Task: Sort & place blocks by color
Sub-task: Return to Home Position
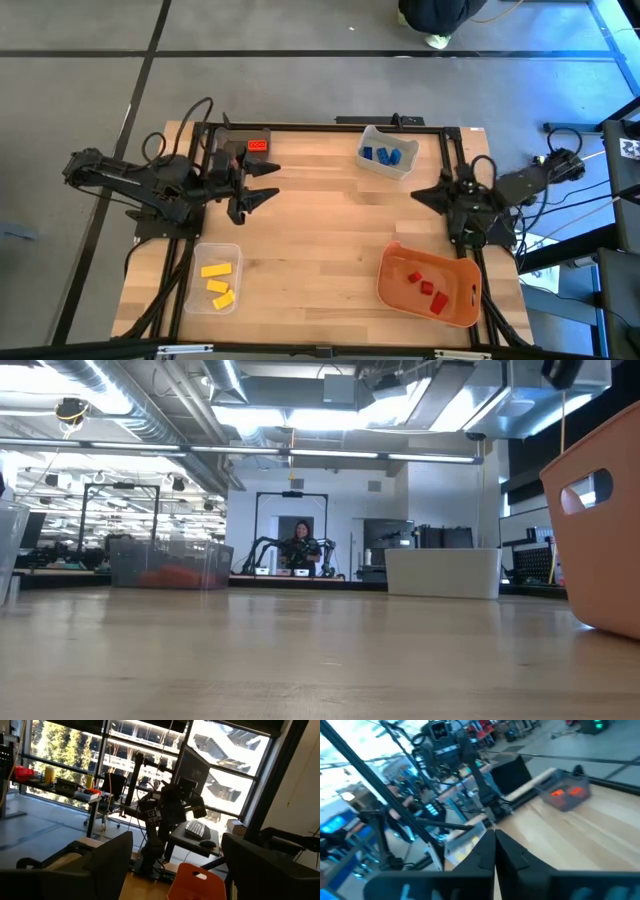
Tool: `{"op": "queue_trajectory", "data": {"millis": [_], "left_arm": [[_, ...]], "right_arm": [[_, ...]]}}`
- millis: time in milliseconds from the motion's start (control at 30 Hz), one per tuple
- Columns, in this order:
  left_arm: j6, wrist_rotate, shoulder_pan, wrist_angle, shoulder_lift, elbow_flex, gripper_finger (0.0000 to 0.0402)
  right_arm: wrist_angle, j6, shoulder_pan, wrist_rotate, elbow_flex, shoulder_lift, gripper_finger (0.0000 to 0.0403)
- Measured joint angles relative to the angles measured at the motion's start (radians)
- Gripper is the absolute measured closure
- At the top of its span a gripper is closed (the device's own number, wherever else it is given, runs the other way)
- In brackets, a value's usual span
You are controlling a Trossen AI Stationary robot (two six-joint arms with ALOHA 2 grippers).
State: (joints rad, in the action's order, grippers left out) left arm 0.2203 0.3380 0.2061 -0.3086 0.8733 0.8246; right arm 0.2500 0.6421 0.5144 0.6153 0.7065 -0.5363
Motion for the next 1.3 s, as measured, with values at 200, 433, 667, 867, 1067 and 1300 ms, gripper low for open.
{"op": "queue_trajectory", "data": {"millis": [200,433,667,867,1067,1300], "left_arm": [[0.005,-0.039,-0.033,0.066,-0.005,0.0,0.0157],[-0.019,-0.111,-0.093,0.156,-0.07,0.0,0.033],[-0.08,-0.163,-0.195,0.269,-0.161,-0.013,0.0397],[-0.064,-0.251,-0.311,0.271,-0.269,-0.115,0.0401],[0.036,-0.28,-0.335,0.236,-0.402,-0.282,0.0401],[0.068,-0.215,-0.287,0.15,-0.599,-0.477,0.0401]], "right_arm": [[-0.152,-0.027,-0.121,-0.121,-0.075,0.0,0.0401],[-0.193,-0.078,-0.212,-0.207,-0.075,0.0,0.0402],[-0.18,-0.093,-0.242,-0.279,-0.075,-0.014,0.0402],[-0.178,-0.099,-0.243,-0.304,-0.075,-0.04,0.0402],[-0.178,-0.102,-0.243,-0.304,-0.075,-0.051,0.0402],[-0.178,-0.087,-0.243,-0.303,-0.075,-0.051,0.0403]]}}
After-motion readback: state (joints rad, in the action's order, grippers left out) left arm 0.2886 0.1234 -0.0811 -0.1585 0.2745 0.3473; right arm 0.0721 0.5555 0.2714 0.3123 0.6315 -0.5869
